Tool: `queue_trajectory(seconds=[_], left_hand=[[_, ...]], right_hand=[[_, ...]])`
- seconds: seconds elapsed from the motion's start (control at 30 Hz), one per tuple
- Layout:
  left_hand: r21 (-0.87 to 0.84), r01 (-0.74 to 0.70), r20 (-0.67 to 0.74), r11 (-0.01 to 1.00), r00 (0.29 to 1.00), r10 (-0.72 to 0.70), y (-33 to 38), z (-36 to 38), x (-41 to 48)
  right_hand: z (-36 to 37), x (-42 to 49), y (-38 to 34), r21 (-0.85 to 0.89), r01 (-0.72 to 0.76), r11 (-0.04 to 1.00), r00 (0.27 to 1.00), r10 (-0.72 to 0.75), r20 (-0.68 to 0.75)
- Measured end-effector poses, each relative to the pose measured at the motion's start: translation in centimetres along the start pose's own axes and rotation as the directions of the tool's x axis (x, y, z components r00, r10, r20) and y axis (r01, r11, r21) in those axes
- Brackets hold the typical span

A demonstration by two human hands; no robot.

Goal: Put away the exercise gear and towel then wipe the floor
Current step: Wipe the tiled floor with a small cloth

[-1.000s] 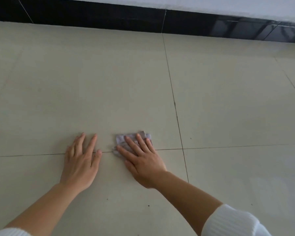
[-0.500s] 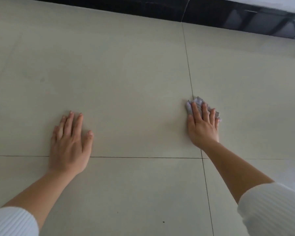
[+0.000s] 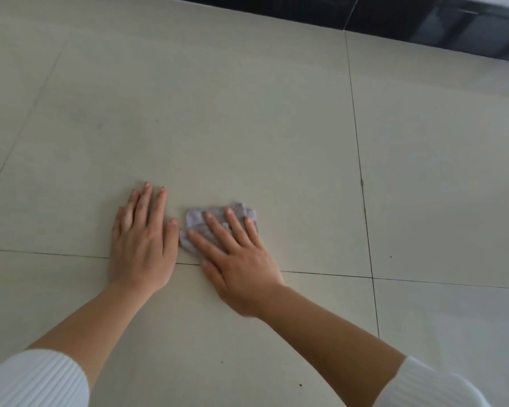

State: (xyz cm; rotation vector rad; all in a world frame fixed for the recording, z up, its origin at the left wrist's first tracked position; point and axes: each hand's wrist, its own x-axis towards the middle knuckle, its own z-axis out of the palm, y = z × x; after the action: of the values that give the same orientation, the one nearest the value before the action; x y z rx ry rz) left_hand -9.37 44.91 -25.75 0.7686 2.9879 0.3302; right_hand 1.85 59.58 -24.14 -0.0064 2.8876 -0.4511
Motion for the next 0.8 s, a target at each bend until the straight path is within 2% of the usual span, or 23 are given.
queue_trajectory(seconds=[0.1,0.17,0.27,0.37,0.43,0.6,0.8], left_hand=[[-0.006,0.006,0.017,1.0,1.0,-0.006,-0.1,-0.1,0.0],[-0.007,0.013,0.014,1.0,1.0,-0.012,0.1,-0.2,-0.1],[-0.045,0.066,0.003,0.997,0.998,-0.066,0.4,-0.4,0.3],[-0.082,0.067,-0.016,0.994,0.998,-0.068,0.2,-0.7,2.4],[-0.059,0.055,-0.05,0.997,0.997,-0.058,-0.4,-0.8,4.7],[-0.043,0.096,-0.075,0.995,0.992,-0.099,-1.5,-0.4,10.3],[-0.022,0.092,-0.111,0.995,0.989,-0.094,-1.6,0.3,10.7]], right_hand=[[0.5,-1.1,1.1,-0.058,0.136,0.989,0.991,-0.136,-0.002],[0.3,-1.1,2.7,-0.083,0.125,0.989,0.991,-0.128,-0.035],[-1.1,-0.4,6.4,-0.101,-0.092,0.991,0.992,0.082,-0.094],[-3.3,0.5,11.3,-0.051,-0.383,0.923,0.919,0.374,-0.125],[-4.7,1.3,13.9,0.012,-0.503,0.864,0.859,0.501,-0.107],[-6.6,4.4,17.7,0.127,-0.667,0.734,0.733,0.677,-0.061],[-7.6,8.8,18.8,0.2,-0.761,0.617,0.614,0.785,-0.085]])
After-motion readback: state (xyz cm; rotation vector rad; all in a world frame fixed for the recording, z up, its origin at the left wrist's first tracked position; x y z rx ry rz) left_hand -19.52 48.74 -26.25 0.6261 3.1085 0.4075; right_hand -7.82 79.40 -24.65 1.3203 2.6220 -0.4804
